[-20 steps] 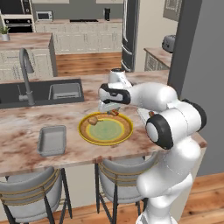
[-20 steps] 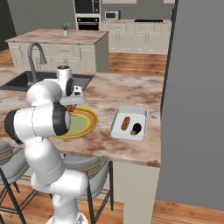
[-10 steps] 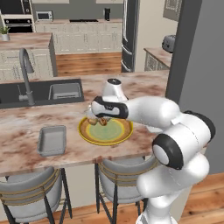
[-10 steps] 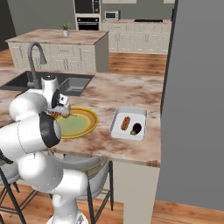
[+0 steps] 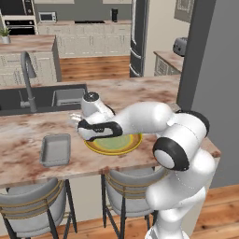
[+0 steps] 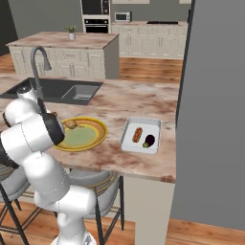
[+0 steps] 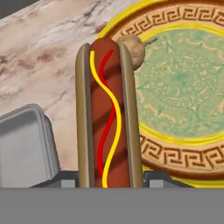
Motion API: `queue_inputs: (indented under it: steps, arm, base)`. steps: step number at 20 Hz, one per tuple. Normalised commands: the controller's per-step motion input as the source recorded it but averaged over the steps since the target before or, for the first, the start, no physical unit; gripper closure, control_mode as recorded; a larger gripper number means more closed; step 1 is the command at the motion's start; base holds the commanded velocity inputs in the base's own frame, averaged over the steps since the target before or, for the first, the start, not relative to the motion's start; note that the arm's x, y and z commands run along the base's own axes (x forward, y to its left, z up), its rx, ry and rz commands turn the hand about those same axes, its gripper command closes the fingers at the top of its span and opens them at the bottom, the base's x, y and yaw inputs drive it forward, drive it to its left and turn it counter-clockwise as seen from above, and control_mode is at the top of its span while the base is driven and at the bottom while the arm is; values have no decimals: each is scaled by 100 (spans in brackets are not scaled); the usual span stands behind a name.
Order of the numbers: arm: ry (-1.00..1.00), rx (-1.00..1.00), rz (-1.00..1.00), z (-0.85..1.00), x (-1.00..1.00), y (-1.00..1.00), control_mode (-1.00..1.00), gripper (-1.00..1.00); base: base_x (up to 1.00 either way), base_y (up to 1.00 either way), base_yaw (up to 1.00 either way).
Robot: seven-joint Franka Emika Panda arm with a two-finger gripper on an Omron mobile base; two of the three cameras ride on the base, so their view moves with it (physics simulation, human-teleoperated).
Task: Place one cooked food and one vegetable from the large plate to each tupperware container.
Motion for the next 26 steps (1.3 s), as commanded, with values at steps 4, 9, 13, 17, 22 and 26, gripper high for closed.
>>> queue_inputs:
  steps: [4, 9, 13, 17, 22, 26]
  arm:
    - [0, 12, -33, 0, -26, 51, -100, 100]
    - [8, 2, 3, 0, -12, 20, -100, 100]
    - [13, 3, 22, 0, -2, 44, -100, 100]
    - [12, 0, 16, -1, 0, 56, -100, 100]
    - [2, 0, 11, -15, -2, 23, -100, 100]
    - [0, 0, 4, -2, 0, 34, -100, 100]
  base:
    - [0, 0, 0]
    - [0, 0, 0]
    - [0, 0, 0]
    - [0, 0, 0]
    - [0, 0, 0]
    - [0, 0, 0]
